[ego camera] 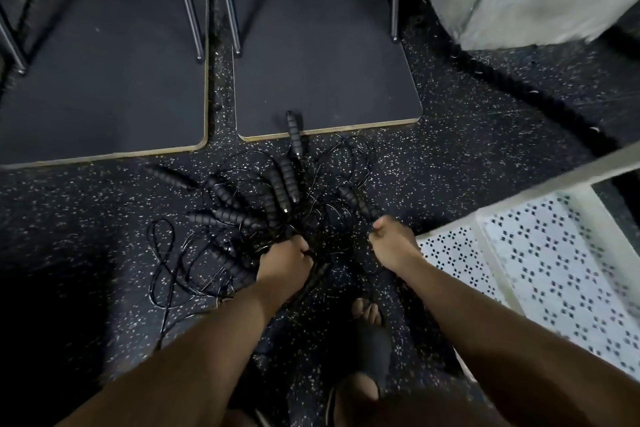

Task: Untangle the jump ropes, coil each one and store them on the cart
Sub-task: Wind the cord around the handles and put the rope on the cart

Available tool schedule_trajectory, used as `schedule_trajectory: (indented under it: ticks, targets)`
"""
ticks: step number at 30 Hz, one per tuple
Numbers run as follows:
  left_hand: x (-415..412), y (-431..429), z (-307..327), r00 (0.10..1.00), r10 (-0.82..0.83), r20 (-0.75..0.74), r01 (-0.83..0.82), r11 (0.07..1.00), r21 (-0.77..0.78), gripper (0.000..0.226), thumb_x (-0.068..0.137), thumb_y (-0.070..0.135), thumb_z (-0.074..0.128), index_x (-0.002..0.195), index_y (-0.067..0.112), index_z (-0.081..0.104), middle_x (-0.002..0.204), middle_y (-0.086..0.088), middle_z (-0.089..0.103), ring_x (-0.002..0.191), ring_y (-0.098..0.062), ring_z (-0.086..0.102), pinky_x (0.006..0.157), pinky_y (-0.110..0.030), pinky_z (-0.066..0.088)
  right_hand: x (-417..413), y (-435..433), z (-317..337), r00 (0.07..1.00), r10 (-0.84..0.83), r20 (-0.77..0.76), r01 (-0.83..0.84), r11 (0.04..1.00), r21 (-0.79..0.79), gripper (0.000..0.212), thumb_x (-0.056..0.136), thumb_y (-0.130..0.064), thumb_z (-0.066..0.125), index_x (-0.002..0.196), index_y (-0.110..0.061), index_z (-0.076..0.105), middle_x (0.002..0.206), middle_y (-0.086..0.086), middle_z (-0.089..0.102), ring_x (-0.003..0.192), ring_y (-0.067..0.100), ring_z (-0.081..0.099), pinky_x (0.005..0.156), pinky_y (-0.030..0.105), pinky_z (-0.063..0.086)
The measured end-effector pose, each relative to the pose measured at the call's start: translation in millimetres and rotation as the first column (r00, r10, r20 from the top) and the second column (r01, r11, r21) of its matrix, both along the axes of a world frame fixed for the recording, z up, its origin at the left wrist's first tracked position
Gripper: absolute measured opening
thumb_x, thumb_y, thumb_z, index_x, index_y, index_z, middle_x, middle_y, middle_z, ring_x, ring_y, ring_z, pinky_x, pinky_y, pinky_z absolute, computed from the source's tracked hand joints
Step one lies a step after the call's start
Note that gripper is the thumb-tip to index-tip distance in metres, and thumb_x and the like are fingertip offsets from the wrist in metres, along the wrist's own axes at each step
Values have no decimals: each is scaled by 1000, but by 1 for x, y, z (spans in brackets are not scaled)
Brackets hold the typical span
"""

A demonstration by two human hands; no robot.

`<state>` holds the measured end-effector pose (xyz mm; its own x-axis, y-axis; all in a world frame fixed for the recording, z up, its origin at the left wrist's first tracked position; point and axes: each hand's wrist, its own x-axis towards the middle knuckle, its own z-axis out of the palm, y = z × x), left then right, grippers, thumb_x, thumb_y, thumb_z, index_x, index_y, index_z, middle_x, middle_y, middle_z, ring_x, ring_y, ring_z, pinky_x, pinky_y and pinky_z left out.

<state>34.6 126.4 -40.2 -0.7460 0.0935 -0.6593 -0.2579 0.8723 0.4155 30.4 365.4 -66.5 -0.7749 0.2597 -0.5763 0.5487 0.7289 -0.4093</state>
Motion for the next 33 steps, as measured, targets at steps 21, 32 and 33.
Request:
schedule_trajectory:
  ticks: [21, 32, 33]
  targets:
    - [-42, 18, -81, 988, 82, -131, -52, 974, 219, 26, 104, 27, 62, 130, 29, 65, 113, 12, 69, 101, -9, 68, 92, -37, 60, -77, -1, -95, 987, 28, 157, -31, 999, 15, 45, 103, -36, 62, 131, -9, 41, 118, 14, 65, 100, 36, 71, 73, 41, 56]
    - [-68, 34, 29, 848, 166, -504, 46, 924, 381, 47, 104, 25, 45, 150, 36, 48, 150, 18, 45, 141, -10, 41, 119, -46, 32, -38, -39, 52, 984, 170, -58, -166, 983, 76, 48, 96, -70, 56, 106, -23, 51, 85, -1, 66, 77, 23, 66, 67, 39, 51]
    - [-69, 31, 42, 845, 169, -508, 59, 914, 402, 50, 102, 25, 42, 150, 36, 48, 151, 19, 45, 141, -9, 41, 120, -47, 32, -35, -41, 68, 980, 179, -84, -174, 983, 65, 43, 101, -65, 53, 107, -22, 52, 85, -1, 66, 77, 24, 65, 68, 40, 52]
